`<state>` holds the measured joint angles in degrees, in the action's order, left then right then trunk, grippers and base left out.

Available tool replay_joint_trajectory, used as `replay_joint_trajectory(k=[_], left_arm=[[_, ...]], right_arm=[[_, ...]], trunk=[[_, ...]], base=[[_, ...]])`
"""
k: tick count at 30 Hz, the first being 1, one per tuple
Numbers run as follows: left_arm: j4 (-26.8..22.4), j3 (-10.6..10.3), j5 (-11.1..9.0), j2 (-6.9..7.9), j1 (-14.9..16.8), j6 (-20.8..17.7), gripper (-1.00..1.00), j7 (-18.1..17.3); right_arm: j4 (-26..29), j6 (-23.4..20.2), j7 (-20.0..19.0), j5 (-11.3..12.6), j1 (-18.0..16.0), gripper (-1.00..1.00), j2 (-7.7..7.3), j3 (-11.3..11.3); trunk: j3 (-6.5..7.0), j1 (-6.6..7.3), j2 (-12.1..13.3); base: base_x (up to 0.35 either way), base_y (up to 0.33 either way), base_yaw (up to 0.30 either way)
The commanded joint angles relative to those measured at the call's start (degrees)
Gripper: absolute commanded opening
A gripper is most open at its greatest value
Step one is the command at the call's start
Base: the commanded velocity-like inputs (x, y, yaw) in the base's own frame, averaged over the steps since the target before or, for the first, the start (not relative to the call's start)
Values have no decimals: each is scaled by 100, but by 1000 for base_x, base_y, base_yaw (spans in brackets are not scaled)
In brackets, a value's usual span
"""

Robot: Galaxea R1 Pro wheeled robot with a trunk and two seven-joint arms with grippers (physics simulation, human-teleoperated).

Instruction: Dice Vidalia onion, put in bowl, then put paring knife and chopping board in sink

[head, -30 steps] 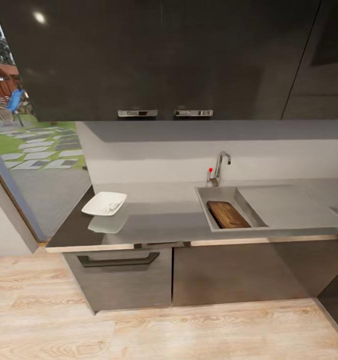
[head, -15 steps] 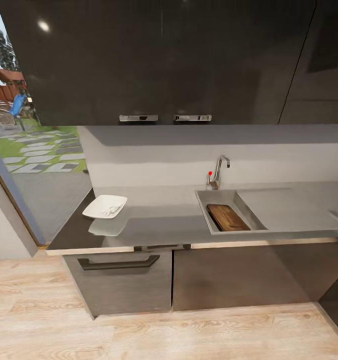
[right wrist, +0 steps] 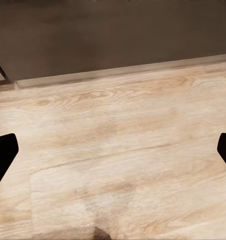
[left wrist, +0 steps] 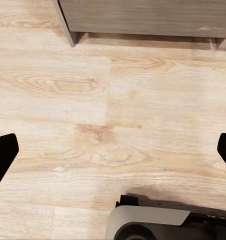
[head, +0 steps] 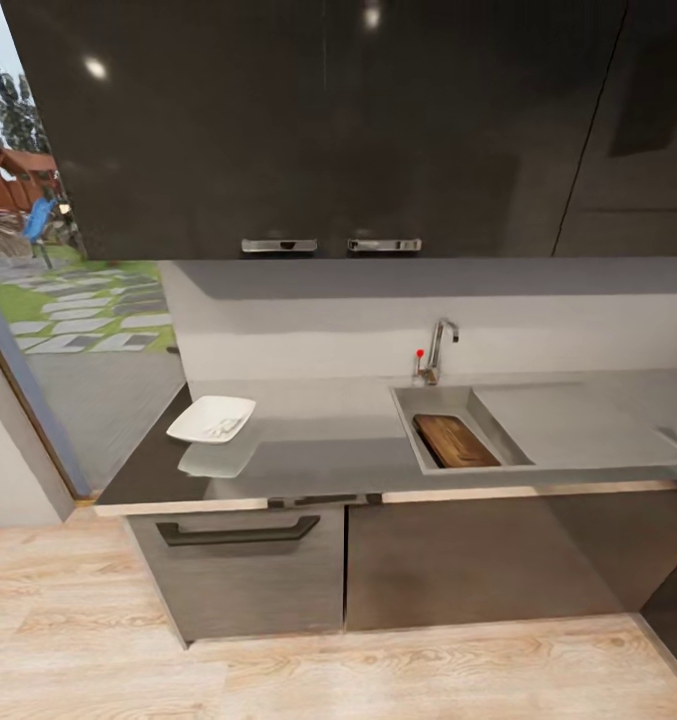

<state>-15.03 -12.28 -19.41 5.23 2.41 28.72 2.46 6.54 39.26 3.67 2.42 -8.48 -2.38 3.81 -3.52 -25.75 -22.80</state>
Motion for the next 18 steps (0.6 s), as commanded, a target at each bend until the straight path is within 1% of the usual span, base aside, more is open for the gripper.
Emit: replay_joint_trajectory(k=[1, 7, 12, 14, 16, 17, 18], left_arm=[[0, -49, -36, 4, 5, 19, 100, 26], [7, -50, -36, 4, 5, 15, 100, 26], [105, -67, -36, -23, 5, -28, 100, 37], [428, -75, -36, -36, 5, -86, 100, 40], [836, -73, -32, -70, 5, -270, 100, 35], [1057, -73, -30, -85, 5, -439, 100, 32], [1150, -76, -29, -91, 5, -534, 100, 31]], right_arm=[[-4, 20, -22, 15, -5, 100, 1, 23], [-6, 14, -17, 13, -5, 100, -2, 27], [-86, -18, -45, -6, -5, 100, -14, 5], [-263, -76, -32, -17, -5, 100, -19, -1], [-426, -259, -18, -20, -5, 100, -22, -2], [-484, -550, -12, -21, -5, 100, -21, -3], [-506, -808, -10, -22, -5, 100, -19, -3]], trunk=[[-3, -4, -12], [50, -4, -12], [64, -4, -12], [64, -4, -12], [65, -4, -12], [65, -4, -12], [65, -4, -12]], base=[[0, 0, 0], [0, 0, 0], [0, 0, 0], [0, 0, 0], [0, 0, 0], [0, 0, 0], [0, 0, 0]])
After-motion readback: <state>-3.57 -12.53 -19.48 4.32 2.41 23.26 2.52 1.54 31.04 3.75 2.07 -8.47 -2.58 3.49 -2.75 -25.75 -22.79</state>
